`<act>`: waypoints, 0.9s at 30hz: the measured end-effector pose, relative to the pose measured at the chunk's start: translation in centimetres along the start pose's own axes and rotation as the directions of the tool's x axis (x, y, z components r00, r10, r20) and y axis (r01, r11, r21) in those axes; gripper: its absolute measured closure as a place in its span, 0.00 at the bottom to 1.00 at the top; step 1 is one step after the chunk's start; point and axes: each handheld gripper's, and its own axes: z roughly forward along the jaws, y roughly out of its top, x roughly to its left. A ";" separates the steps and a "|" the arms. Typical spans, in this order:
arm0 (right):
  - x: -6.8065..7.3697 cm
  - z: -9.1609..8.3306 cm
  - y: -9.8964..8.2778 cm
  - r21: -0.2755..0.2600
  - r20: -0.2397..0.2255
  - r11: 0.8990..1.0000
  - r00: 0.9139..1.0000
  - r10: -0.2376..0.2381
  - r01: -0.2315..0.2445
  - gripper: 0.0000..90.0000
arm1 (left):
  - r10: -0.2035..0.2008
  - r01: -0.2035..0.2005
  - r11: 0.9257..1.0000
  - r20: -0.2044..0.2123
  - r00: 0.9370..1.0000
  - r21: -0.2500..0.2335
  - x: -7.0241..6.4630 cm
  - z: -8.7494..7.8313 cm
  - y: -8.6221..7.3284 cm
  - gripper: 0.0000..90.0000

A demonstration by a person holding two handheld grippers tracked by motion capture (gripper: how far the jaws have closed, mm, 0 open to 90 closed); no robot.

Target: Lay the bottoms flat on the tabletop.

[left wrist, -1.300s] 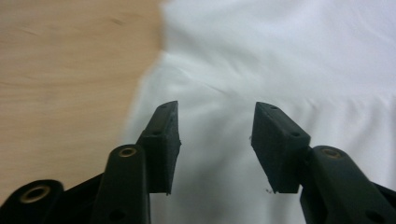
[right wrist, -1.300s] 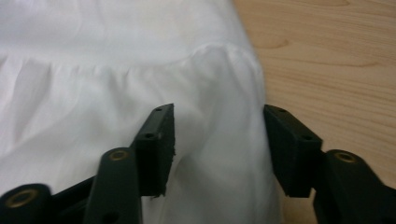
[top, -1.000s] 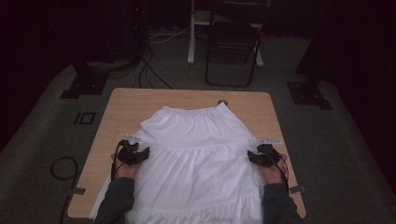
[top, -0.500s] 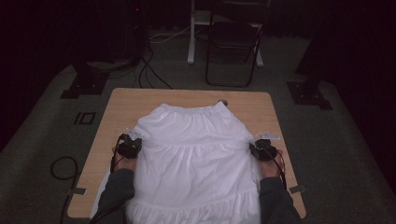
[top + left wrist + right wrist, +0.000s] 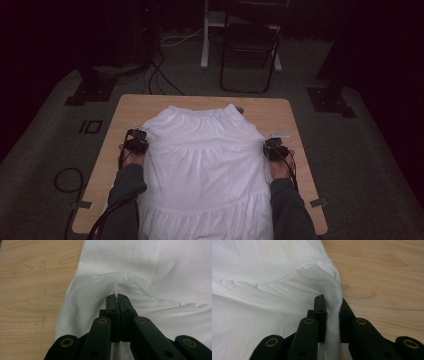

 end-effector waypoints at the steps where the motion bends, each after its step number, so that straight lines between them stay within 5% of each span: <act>1: -0.2 0.0 0.0 0.000 0.008 1.000 1.000 0.003 -0.003 0.92 | 0.005 -0.005 1.000 0.003 1.000 -0.001 -0.3 0.1 0.2 0.99; 5: -1.4 0.0 -0.3 -0.004 0.050 0.999 0.998 0.046 -0.046 0.92 | 0.042 -0.042 0.999 0.021 0.999 -0.014 -1.7 0.2 0.6 0.98; 7: -1.8 0.0 -0.5 -0.009 0.054 0.997 0.996 0.070 -0.070 0.91 | 0.030 -0.029 0.999 0.033 0.999 -0.016 -2.0 0.1 0.7 0.96; 13: -2.1 -0.4 -0.5 0.013 0.024 0.998 0.998 0.060 -0.060 0.76 | 0.021 -0.015 0.998 0.113 0.993 -0.058 -2.0 -1.0 0.5 0.75; 15: -2.5 -1.4 -0.8 -0.002 -0.030 0.997 0.996 0.079 -0.079 0.68 | 0.042 -0.025 0.995 0.181 0.983 -0.095 -1.5 -2.4 0.1 0.71; 19: -2.5 -3.4 -1.2 -0.046 -0.063 0.998 0.997 0.050 -0.053 0.64 | 0.059 -0.028 0.992 0.248 0.967 -0.126 -0.9 -4.2 -1.1 0.68; 25: -2.2 -6.7 -2.7 -0.085 -0.070 0.996 0.998 -0.002 -0.004 0.65 | 0.043 0.004 0.985 0.273 0.961 -0.171 0.1 -7.3 -3.9 0.67; 27: -2.0 -7.6 -3.6 -0.094 -0.065 0.995 0.998 -0.017 0.011 0.66 | 0.071 -0.027 0.984 0.252 0.965 -0.174 0.3 -8.3 -4.9 0.66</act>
